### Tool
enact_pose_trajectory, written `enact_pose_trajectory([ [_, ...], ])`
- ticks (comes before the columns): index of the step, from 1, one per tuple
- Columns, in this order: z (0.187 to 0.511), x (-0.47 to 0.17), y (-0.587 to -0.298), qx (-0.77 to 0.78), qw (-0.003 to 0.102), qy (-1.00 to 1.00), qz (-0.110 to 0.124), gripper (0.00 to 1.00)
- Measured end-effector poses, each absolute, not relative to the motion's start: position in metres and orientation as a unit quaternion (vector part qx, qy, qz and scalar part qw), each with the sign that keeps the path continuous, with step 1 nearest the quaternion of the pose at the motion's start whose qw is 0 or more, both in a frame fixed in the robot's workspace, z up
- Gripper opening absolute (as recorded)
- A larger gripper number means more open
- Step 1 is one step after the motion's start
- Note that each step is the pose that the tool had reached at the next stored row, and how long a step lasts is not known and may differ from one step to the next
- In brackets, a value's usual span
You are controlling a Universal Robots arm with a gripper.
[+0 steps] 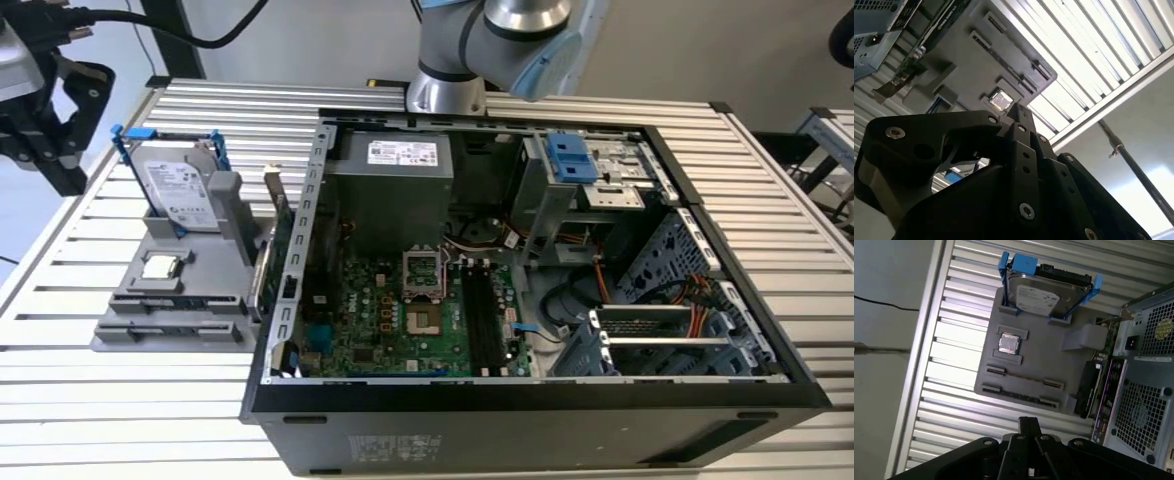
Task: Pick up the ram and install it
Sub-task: 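Pick up the ram and move it above insertion slot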
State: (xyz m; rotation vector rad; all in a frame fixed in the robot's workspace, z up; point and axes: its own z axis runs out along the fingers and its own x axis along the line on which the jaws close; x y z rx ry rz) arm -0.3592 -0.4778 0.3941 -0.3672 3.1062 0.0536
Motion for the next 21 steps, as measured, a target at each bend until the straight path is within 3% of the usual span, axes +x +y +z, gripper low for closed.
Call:
enact_pose_trajectory([
  [21, 0.3947, -0.3592, -0.4778, -0.269, 0.004, 0.963, 0.016, 0.00],
])
